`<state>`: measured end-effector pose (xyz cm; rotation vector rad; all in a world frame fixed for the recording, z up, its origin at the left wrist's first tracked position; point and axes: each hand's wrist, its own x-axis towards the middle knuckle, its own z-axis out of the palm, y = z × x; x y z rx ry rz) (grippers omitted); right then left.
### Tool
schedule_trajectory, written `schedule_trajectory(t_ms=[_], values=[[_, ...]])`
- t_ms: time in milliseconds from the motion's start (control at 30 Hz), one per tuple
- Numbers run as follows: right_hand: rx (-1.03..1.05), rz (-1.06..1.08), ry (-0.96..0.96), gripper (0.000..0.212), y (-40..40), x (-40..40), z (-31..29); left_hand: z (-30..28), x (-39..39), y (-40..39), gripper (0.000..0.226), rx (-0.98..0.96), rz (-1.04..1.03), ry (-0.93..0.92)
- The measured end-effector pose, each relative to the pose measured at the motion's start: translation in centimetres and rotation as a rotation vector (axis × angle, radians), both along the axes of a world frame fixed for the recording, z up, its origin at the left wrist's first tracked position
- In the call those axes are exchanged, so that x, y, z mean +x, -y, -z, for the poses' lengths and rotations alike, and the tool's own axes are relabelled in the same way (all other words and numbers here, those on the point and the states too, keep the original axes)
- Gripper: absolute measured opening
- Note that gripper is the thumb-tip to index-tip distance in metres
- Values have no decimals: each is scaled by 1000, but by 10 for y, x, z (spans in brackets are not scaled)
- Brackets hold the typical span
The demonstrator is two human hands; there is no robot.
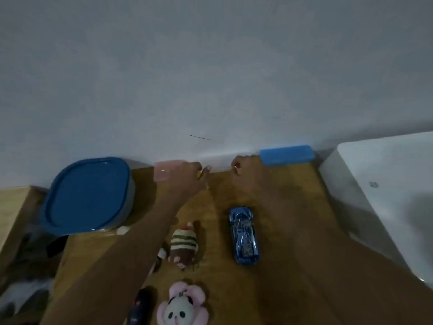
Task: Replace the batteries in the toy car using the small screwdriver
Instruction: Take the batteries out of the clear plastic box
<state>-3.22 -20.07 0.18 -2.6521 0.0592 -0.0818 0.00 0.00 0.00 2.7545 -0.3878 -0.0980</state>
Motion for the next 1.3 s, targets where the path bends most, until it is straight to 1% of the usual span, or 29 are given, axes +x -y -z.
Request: schedule_trajectory(t_ms=[100,167,300,400,533,633,700,767,900,967,1100,1200,1267,1300], values=[[-12,0,-10,26,9,21,32,35,20,7,44,-23,-51,36],[-39,-4,-16,30,11,32,50,53,26,13,41,-35,-54,59],[-64,31,-24,41,15,48,77,80,41,23,53,-66,-46,93],[-68,61,-2,42,16,50,89,92,46,28,54,-77,-73,108],[10,64,22,38,20,52,96,103,48,26,45,-149,-96,134],[45,48,40,36,23,52,95,110,50,25,45,-174,-100,159],[53,50,80,33,24,53,94,113,49,25,50,-186,-102,170],[40,82,147,32,25,57,92,115,46,25,60,-225,-113,172],[12,210,201,34,21,66,77,113,41,28,84,-325,-198,96],[-13,262,220,35,17,69,69,113,37,28,89,-361,-202,88],[104,288,181,28,13,74,64,114,33,23,93,-426,-176,67],[93,214,189,23,13,70,72,109,34,22,96,-443,-182,60],[11,112,125,23,13,66,81,108,32,21,99,-431,-156,83],[-40,63,85,26,13,66,85,109,33,20,101,-424,-145,88]])
